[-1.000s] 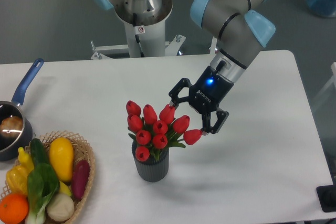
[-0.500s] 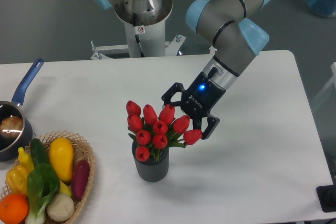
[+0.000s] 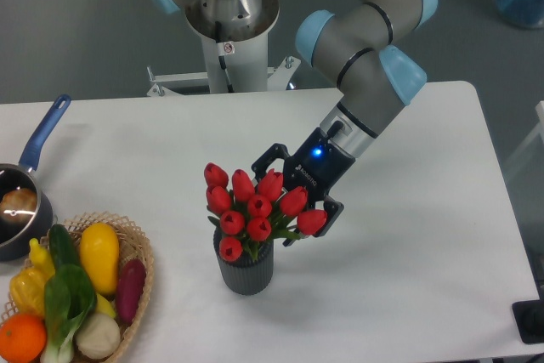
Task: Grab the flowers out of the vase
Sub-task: 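Lower the gripper around the tulip stems just above the vase rim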
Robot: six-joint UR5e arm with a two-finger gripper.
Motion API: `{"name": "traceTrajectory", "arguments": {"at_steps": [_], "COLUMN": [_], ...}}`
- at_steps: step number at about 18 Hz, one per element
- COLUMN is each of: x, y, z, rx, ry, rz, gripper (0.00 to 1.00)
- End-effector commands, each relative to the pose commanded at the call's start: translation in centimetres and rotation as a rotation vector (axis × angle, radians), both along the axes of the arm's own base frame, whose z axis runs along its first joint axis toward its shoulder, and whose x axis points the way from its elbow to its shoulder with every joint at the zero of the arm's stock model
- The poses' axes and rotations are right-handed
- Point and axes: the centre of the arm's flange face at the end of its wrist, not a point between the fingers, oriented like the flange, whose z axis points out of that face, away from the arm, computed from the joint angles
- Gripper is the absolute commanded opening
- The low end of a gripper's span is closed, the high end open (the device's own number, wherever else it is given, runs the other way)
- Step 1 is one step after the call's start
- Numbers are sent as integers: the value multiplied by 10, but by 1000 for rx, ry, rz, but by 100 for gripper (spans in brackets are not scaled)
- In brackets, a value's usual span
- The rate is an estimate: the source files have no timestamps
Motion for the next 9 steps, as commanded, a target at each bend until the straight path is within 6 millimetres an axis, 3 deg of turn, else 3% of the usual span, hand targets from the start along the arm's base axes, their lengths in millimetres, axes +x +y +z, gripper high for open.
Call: {"name": "traceTrajectory", "arguments": {"at_steps": [9], "x": [-1], "y": [4], "z": [-10], "rx": [39], "ry": [-45], "rz": [-5], "gripper": [100]}}
